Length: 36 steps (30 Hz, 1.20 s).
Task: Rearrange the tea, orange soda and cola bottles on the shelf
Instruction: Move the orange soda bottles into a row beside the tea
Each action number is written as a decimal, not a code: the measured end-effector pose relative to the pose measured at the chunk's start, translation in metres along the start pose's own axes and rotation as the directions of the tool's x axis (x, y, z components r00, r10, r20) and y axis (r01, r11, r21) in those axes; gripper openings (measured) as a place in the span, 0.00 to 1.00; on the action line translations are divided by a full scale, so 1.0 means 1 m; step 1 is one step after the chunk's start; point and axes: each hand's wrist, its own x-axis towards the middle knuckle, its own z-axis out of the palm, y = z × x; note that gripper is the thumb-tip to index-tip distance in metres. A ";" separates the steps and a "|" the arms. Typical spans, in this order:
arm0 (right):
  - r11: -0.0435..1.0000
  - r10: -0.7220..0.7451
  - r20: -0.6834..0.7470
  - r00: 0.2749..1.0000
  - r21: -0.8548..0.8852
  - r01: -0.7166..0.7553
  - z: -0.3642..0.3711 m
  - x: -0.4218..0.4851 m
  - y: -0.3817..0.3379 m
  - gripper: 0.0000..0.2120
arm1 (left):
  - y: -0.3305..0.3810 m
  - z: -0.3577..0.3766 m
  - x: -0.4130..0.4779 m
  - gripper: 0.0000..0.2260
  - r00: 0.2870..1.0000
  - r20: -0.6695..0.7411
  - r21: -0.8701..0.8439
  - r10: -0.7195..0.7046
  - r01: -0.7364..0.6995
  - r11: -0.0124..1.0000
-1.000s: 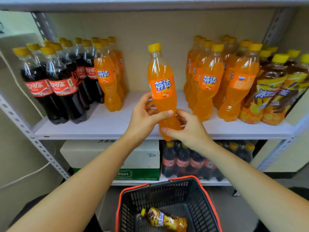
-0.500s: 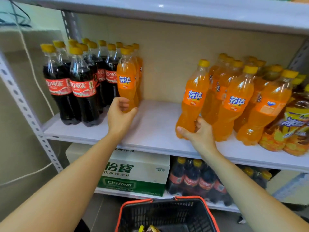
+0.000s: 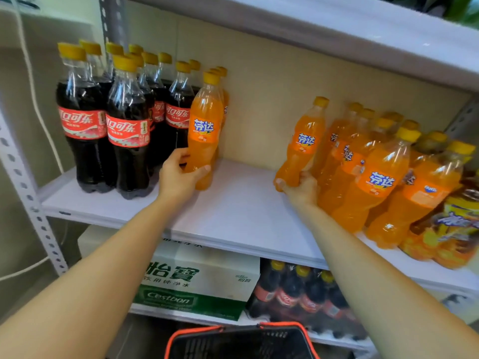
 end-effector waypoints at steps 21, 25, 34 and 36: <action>0.924 0.216 0.007 0.976 0.321 -0.207 0.004 0.001 -0.029 0.23 | 0.020 0.006 -0.028 0.26 0.937 0.317 0.099 0.151 -0.190 0.977; 0.797 0.065 0.206 0.976 0.578 -0.176 -0.042 -0.058 -0.050 0.28 | 0.029 0.004 -0.042 0.29 0.914 0.366 0.200 0.175 -0.261 0.944; 0.769 -0.312 0.408 0.858 0.638 -0.024 -0.154 -0.129 -0.073 0.33 | 0.052 -0.005 -0.094 0.24 0.802 0.477 0.477 0.360 -0.581 0.660; 0.764 -0.297 0.390 0.872 0.645 -0.028 -0.162 -0.140 -0.064 0.27 | 0.057 -0.003 -0.109 0.25 0.804 0.481 0.455 0.349 -0.570 0.685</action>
